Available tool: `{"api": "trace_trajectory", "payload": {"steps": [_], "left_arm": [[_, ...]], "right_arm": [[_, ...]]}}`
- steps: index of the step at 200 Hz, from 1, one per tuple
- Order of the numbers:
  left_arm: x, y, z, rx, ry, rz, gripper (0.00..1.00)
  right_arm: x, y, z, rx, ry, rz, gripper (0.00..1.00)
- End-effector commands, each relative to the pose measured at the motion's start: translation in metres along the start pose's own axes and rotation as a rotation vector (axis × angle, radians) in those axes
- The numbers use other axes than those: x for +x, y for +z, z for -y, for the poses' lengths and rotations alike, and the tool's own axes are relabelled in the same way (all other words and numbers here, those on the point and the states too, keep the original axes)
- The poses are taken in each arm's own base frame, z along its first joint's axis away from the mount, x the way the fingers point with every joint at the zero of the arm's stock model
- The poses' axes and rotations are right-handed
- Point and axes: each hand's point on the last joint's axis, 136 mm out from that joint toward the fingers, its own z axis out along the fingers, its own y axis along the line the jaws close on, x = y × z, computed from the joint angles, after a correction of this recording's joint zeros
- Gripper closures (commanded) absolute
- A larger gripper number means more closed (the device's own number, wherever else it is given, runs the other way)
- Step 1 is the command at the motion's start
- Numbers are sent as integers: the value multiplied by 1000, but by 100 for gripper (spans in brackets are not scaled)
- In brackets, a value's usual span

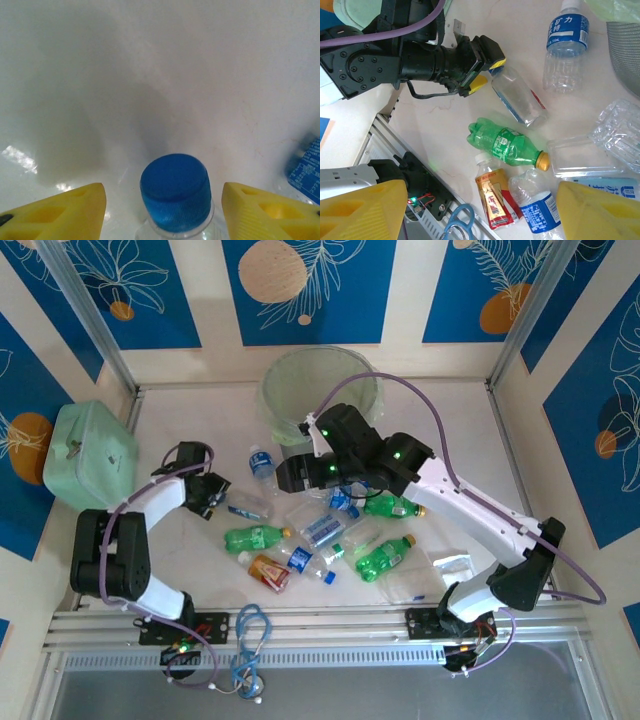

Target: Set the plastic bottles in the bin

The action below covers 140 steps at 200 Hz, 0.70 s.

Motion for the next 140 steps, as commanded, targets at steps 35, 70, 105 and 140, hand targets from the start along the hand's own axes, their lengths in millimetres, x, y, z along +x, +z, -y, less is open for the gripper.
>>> {"api": "trace_trajectory", "payload": {"steps": [35,70,105,140], "left_arm": [[-10,7,11,10,-12,6,43],[-8,12,10,4,-10,-7,48],[-7,14,9,2,-9,-16,55],[-6,10,12,14,-2,-20,60]], "right_arm": [[6,9,-3,-17,18,-39,21],[6,11,0,-4,22,-38,21],[5,10,3,7,30,-31,22],[4,9,4,13,35,-26,22]]}}
